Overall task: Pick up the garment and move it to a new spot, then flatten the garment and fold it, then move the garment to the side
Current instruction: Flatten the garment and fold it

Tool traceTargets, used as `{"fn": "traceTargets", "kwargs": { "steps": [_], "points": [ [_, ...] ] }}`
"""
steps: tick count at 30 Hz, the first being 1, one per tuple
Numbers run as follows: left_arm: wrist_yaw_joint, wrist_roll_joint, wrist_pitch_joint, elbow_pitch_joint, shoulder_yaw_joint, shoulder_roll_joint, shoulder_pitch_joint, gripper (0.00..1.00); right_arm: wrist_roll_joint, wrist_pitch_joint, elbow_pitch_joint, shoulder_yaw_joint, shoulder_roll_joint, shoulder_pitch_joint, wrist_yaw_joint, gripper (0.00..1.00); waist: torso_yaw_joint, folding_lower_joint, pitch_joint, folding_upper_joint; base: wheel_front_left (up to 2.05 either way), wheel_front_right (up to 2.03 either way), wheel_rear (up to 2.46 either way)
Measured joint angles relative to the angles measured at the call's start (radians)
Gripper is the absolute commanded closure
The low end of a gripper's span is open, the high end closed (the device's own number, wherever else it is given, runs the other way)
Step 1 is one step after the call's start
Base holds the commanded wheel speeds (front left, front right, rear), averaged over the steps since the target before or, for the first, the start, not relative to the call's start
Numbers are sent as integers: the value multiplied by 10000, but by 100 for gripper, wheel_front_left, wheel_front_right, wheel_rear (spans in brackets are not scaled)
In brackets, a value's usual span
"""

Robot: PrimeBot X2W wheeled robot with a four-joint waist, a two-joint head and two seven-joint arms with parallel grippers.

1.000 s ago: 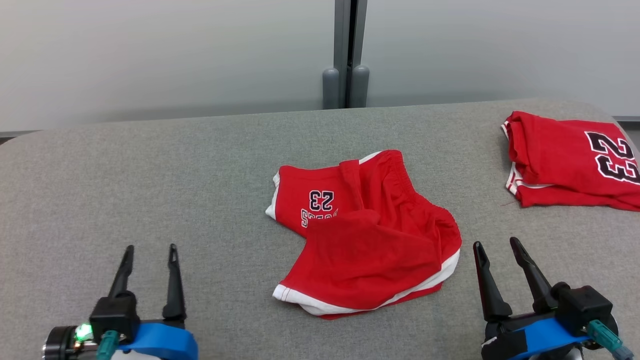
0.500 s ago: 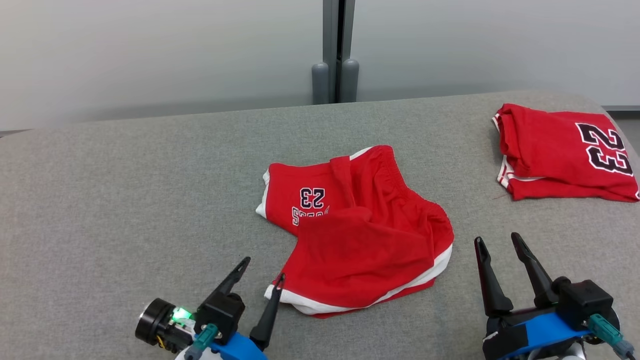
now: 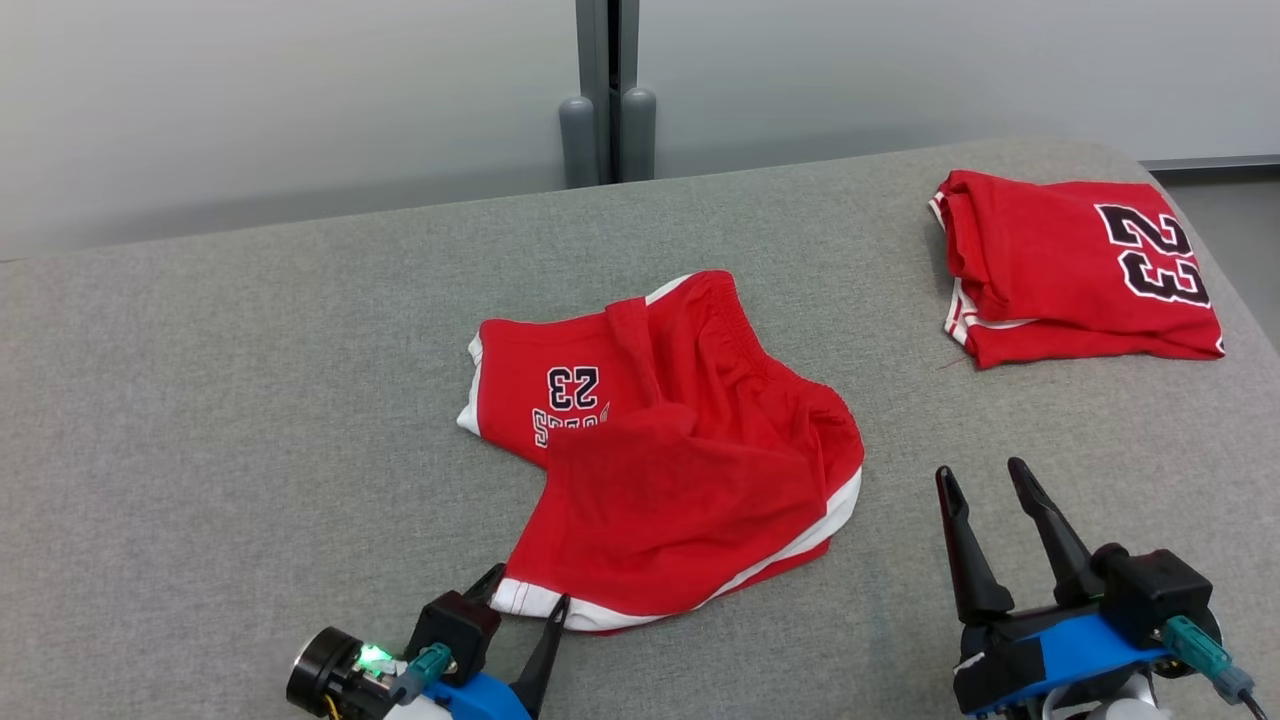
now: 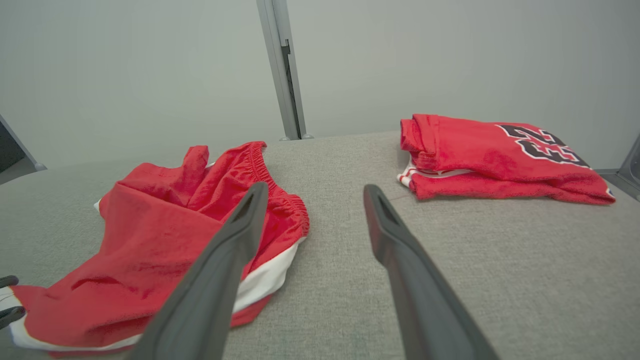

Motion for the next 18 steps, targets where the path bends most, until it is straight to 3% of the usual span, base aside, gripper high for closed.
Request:
{"fn": "traceTargets", "kwargs": {
  "steps": [3,4,6,7,12,18],
  "points": [
    [-19,-119,-90,443,-21,-117,-72,0,13,-6,69,19,-8,-80,0,0,-83,0,27,0,0,0,0],
    [-48,-247,-125,600,2,-219,-123,15,25,-19,96,19,-12,-89,0,0,-99,-1,27,0,0,0,0],
    [-52,-280,-180,930,-23,-313,-231,84,42,-46,155,21,-13,-92,0,0,-109,0,18,0,0,0,0],
    [-71,-314,-222,1112,-19,-357,-244,100,42,-48,182,21,-17,-92,0,0,-109,-1,10,0,0,0,0],
    [-44,-506,-811,1616,46,-577,-389,100,40,-59,255,2,-12,-91,0,0,28,-1,-153,0,0,0,0],
    [401,-849,-1490,1381,558,-593,-257,100,40,-75,418,-201,-69,28,0,0,564,-1,-436,0,0,0,0]
  ]
}}
